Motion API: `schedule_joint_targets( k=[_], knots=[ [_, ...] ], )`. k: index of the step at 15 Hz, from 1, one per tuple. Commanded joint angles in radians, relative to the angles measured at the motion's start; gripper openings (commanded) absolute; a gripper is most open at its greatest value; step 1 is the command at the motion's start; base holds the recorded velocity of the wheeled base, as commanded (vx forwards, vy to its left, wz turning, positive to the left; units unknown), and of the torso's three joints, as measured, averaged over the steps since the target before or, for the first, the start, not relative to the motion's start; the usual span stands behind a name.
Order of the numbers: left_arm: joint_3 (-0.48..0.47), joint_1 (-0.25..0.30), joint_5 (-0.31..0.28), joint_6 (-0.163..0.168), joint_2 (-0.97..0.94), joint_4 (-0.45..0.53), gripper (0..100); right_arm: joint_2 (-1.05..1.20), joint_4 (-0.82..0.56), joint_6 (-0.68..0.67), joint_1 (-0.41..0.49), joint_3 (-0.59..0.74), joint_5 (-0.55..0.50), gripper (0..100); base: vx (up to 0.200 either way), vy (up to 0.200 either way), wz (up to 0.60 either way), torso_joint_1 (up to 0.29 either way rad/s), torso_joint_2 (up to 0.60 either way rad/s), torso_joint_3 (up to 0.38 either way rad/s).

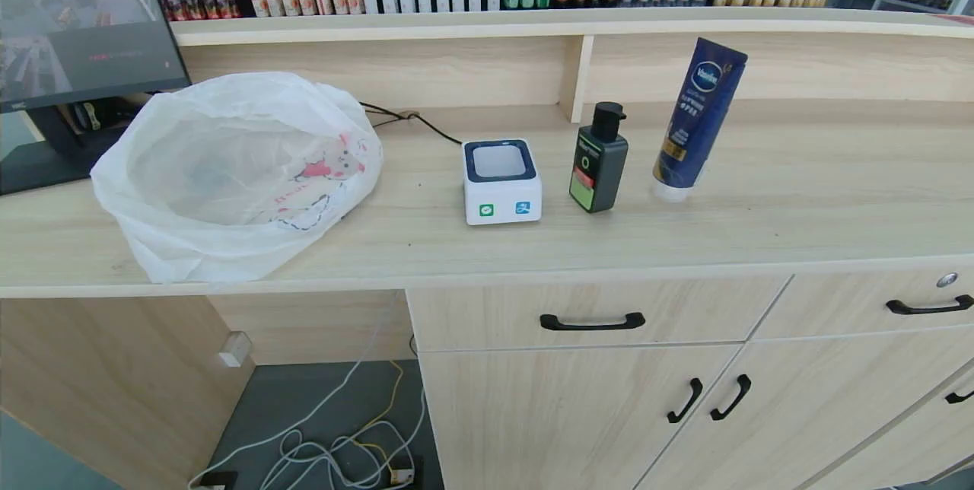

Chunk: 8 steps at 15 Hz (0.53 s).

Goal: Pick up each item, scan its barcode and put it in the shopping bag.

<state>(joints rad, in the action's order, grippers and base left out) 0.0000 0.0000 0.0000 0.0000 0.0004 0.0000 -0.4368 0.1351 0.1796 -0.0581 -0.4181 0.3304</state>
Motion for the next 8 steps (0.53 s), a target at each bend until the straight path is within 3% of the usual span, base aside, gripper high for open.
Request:
schedule_joint_targets(
  k=[1,3,5,8],
  knots=[
    [0.0,0.0,0.0,0.0,0.0,0.0,100,-0.3,0.172,0.084,-0.146,-0.008,0.007,100,0.0,0.0,0.0,0.0,0.0,0.0],
    [0.0,0.0,0.002,0.0,0.0,0.0,100,-0.407,0.251,0.126,-0.213,-0.008,0.007,100,0.0,0.0,0.0,0.0,0.0,0.0],
    [0.0,0.0,0.0,0.0,0.0,0.0,100,-0.606,0.459,0.172,-0.355,-0.01,-0.001,100,0.0,0.0,0.0,0.0,0.0,0.0],
    [0.0,-0.002,0.0,0.0,0.0,0.0,100,-0.844,0.742,0.155,-0.483,-0.03,-0.097,100,0.0,0.0,0.0,0.0,0.0,0.0]
  ],
)
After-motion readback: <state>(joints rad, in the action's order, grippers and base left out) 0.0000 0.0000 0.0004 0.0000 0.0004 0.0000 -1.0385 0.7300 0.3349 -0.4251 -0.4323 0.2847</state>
